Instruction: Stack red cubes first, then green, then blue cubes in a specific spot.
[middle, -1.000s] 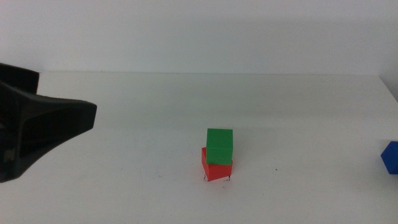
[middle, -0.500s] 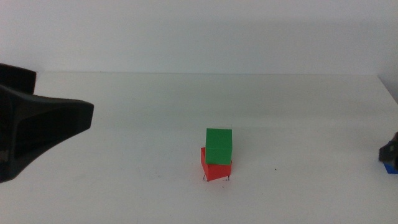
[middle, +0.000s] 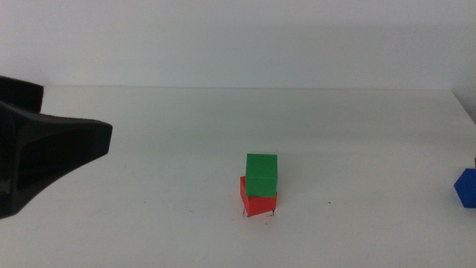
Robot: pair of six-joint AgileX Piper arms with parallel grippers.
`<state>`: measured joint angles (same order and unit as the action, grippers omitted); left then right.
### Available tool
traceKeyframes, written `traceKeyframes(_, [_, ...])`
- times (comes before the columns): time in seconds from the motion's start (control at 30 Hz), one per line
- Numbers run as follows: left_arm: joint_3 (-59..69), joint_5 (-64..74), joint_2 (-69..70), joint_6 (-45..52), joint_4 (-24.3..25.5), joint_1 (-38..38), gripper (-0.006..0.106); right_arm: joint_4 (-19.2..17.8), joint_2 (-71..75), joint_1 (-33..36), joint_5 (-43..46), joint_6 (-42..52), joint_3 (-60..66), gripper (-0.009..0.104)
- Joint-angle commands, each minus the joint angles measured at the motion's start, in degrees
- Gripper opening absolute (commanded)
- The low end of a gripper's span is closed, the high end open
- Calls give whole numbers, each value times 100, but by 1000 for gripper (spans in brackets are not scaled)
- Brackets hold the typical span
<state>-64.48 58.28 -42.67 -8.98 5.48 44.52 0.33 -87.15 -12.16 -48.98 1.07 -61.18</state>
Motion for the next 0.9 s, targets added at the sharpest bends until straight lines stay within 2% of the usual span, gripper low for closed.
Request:
traceKeyframes(0.0, [-22, -26, 18, -3, 7, 7, 94, -114, -401, -183, -65, 246, -269, 93])
traceKeyframes(0.13, [-22, -26, 18, -3, 7, 7, 94, -298, -903, -207, 17, 261, -502, 93])
traceKeyframes(0.5, [-22, -26, 10, 14, 7, 7, 94, -406, -1754, -207, 855, 348, -513, 93])
traceKeyframes(0.6, [-22, -26, 10, 14, 7, 7, 94, -406, -1971, -207, 971, 348, -513, 88])
traceKeyframes(0.67, [-22, -26, 10, 14, 7, 7, 94, -434, -2091, -207, 1020, 348, -513, 80])
traceKeyframes(0.7, [-22, -26, 10, 14, 7, 7, 94, -468, -2125, -207, 1052, 348, -513, 71])
traceKeyframes(0.77, [-22, -26, 10, 14, 7, 7, 94, -466, -2114, -207, 1046, 348, -513, 47])
traceKeyframes(0.83, [-22, -26, 10, 14, 7, 7, 94, -466, -1996, -148, 979, 348, -513, 17])
traceKeyframes(0.87, [-22, -26, 10, 14, 7, 7, 94, -466, -1907, -102, 915, 348, -513, 8])
